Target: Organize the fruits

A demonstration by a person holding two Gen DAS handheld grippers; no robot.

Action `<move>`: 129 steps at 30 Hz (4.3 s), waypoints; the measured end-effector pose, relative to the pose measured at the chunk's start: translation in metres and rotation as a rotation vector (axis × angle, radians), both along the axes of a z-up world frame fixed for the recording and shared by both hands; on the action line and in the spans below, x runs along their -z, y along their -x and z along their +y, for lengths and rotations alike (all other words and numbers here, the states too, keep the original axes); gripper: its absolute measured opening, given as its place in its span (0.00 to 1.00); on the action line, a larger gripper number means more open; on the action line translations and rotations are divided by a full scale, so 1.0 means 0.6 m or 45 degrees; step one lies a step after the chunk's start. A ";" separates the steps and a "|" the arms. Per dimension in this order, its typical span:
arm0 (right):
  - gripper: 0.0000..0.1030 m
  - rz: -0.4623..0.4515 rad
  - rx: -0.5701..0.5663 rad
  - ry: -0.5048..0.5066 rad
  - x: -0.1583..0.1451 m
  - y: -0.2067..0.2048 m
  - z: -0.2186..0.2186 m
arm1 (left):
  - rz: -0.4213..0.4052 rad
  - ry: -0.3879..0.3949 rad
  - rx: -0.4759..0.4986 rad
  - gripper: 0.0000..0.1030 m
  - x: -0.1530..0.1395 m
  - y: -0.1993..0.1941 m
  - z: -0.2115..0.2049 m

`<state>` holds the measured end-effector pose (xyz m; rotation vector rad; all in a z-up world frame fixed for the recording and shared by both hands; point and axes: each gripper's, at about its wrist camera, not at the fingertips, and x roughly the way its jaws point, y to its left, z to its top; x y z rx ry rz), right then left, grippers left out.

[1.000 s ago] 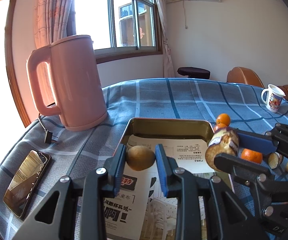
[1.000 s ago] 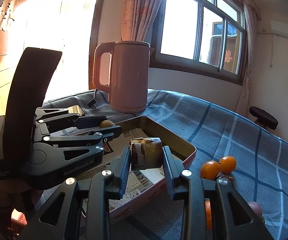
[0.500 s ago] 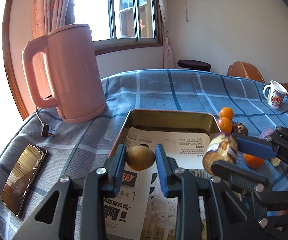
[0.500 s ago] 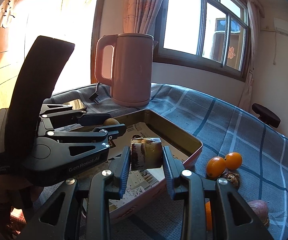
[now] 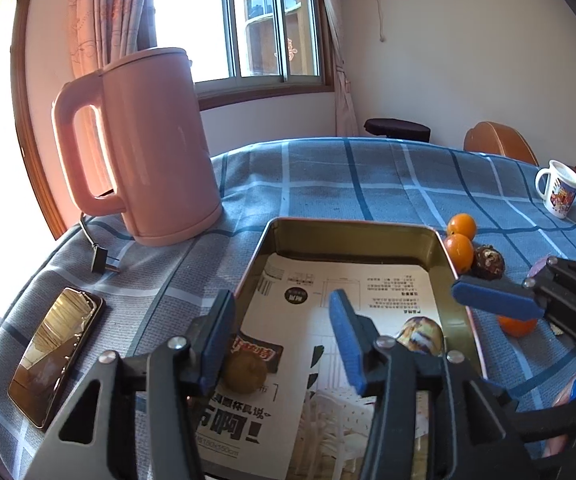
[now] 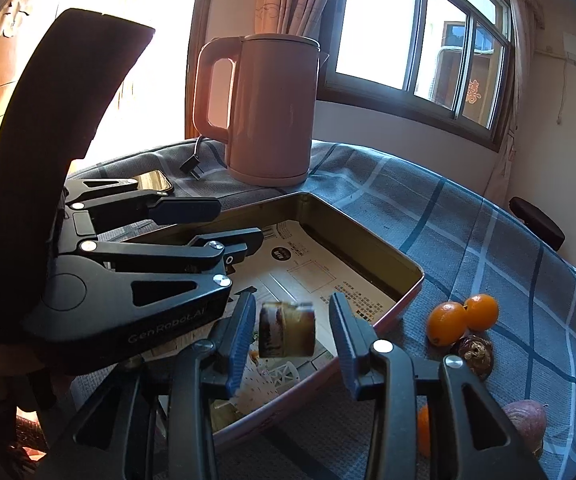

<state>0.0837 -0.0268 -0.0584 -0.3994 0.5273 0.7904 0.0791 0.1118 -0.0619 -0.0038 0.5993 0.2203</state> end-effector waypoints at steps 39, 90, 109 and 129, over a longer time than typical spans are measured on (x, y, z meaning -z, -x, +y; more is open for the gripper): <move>0.45 0.299 0.581 -0.042 0.048 0.000 -0.373 | 0.116 0.172 0.560 0.78 0.015 0.005 -0.310; 0.29 0.140 0.627 -0.150 0.032 0.027 -0.386 | 0.103 0.141 0.678 0.37 0.007 -0.015 -0.367; 0.29 0.025 0.606 -0.206 0.021 0.048 -0.389 | -0.020 0.149 0.648 0.37 -0.011 0.010 -0.353; 0.29 -0.064 0.586 -0.243 0.014 0.065 -0.393 | -0.110 0.144 0.634 0.37 -0.022 0.028 -0.345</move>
